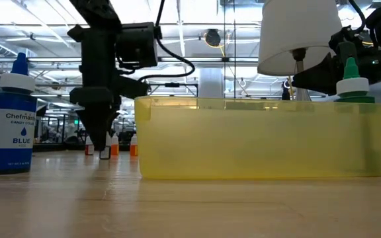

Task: Pick & Place food coloring
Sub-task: Put the right small black food coloring bottle into the yellow bin

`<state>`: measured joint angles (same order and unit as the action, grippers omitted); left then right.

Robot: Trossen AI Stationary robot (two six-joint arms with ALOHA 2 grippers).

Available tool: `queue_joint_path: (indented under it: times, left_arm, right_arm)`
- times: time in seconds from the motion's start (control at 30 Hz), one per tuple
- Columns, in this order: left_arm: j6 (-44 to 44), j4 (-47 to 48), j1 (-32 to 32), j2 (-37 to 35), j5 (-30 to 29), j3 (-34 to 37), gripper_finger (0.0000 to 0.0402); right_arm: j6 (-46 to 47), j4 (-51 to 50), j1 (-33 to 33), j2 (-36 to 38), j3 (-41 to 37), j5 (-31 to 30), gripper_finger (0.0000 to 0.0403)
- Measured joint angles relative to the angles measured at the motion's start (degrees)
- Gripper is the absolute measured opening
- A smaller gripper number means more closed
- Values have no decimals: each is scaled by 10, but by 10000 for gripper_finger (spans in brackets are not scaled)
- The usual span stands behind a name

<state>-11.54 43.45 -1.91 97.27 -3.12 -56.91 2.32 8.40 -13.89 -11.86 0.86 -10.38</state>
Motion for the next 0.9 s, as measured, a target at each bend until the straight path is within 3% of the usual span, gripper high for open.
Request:
queue_joint_path:
  times: [0.5, 0.7, 0.9]
  left_arm:
    - [10, -9, 0, 0, 0, 11, 230]
    - [23, -12, 0, 0, -27, 11, 230]
    - [22, -12, 0, 0, 0, 10, 230]
  right_arm:
    - [0, 0, 0, 0, 0, 0, 181]
    - [0, 0, 0, 0, 0, 0, 181]
    - [0, 0, 0, 0, 0, 0, 181]
